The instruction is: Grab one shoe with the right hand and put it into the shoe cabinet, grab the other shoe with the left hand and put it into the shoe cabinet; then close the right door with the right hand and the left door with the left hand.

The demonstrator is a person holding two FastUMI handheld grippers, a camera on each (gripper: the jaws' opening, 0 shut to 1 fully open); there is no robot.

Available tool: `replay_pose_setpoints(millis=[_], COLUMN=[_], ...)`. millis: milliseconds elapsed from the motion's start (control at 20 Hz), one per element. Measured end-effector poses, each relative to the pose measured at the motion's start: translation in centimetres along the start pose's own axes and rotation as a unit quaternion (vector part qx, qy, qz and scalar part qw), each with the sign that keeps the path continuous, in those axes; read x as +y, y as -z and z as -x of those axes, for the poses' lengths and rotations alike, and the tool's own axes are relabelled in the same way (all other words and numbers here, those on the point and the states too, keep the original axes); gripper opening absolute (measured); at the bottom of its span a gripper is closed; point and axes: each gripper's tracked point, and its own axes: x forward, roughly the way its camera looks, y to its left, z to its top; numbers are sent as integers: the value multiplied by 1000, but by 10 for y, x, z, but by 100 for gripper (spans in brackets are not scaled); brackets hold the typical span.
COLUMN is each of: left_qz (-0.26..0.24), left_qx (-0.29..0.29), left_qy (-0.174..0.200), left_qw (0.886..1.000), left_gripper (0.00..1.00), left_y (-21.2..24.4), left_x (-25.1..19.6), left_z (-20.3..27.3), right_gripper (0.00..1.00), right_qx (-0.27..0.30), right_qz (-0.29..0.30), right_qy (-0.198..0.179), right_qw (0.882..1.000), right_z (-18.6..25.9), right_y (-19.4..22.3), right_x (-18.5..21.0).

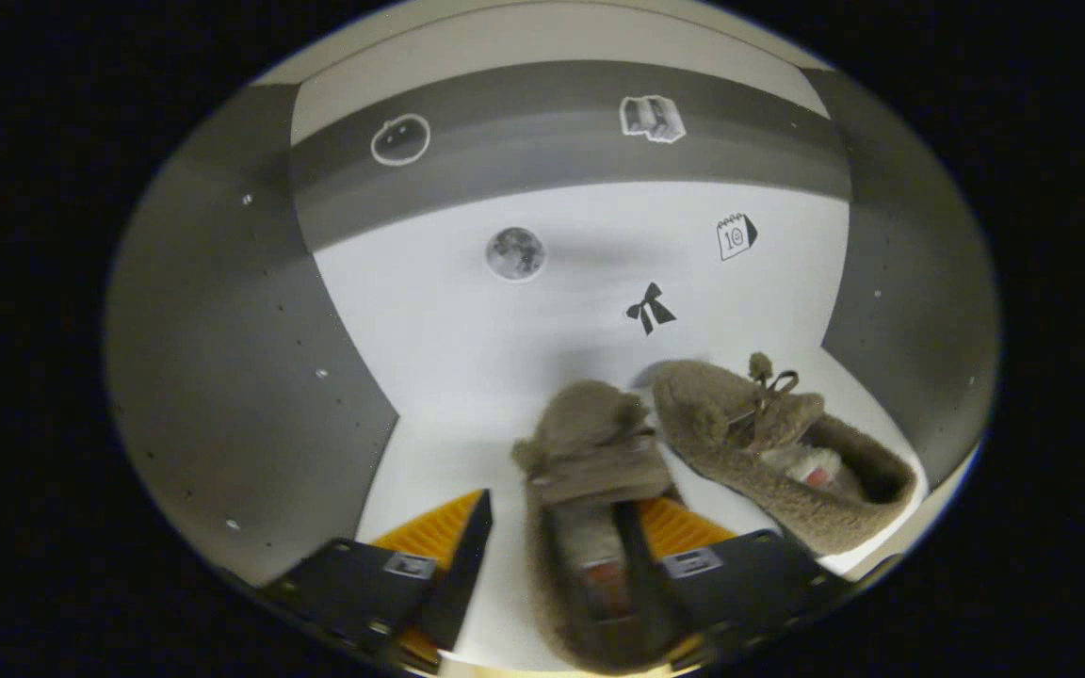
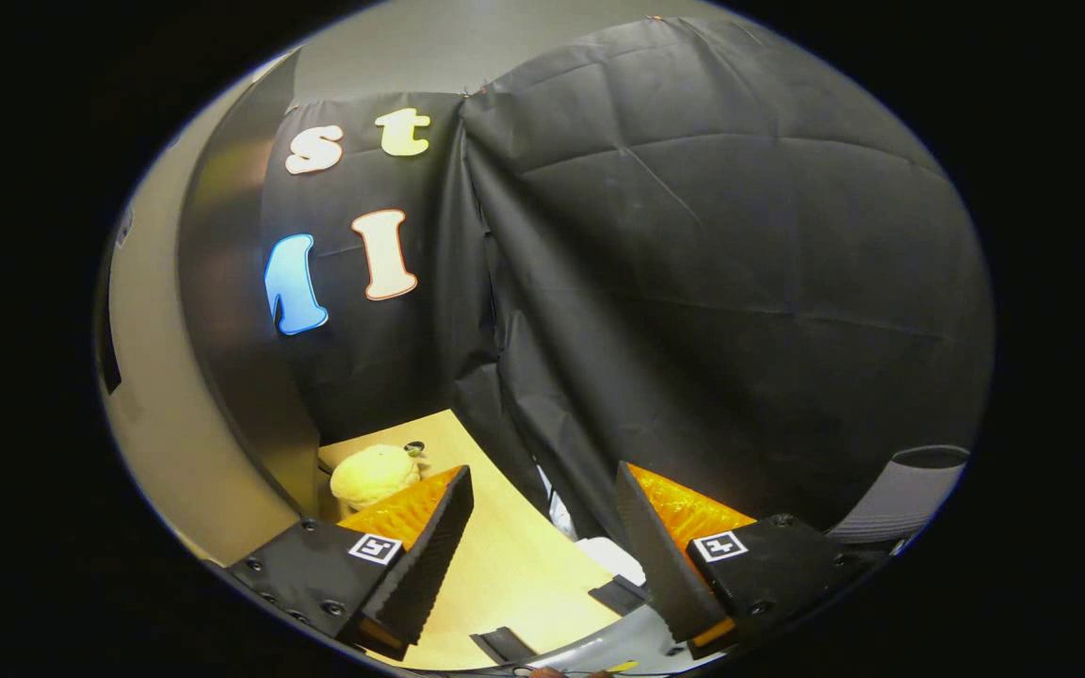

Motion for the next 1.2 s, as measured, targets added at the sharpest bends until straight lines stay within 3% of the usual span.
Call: replay_pose_setpoints(millis=[100,250,300,400,500,550,750,950,1050,1200], left_qz=[-28,-18,-13,-3,9,16,72,103,115,127], left_qx=[-22,-64,-79,-112,-141,-156,-219,-277,-294,-294], left_qy=[-20,3,2,3,7,3,-1,-49,-60,-63], left_qw=[999,998,997,994,990,988,973,954,947,945], left_gripper=[100,100,95,95,100,100,100,100,100,100], left_y=[-7,-20,-23,-30,-30,-29,-18,14,32,42], left_x=[7,0,1,3,4,8,26,56,54,61], left_z=[23,71,89,128,166,186,260,334,374,377], right_gripper=[96,96,92,96,92,96,92,96,92,92], right_qx=[6,4,1,-2,-7,-9,-25,-58,-74,-90], right_qz=[-10,-5,-1,5,7,10,50,68,74,76], right_qy=[-7,-31,-41,-64,-86,-100,-135,-152,-160,-167], right_qw=[1000,999,999,998,996,995,989,984,982,979], right_z=[-6,-12,-14,-18,-20,-19,-8,12,23,45], right_y=[-2,-10,-15,-24,-38,-43,-67,-101,-115,-135], right_x=[6,22,29,47,64,73,96,125,139,156])
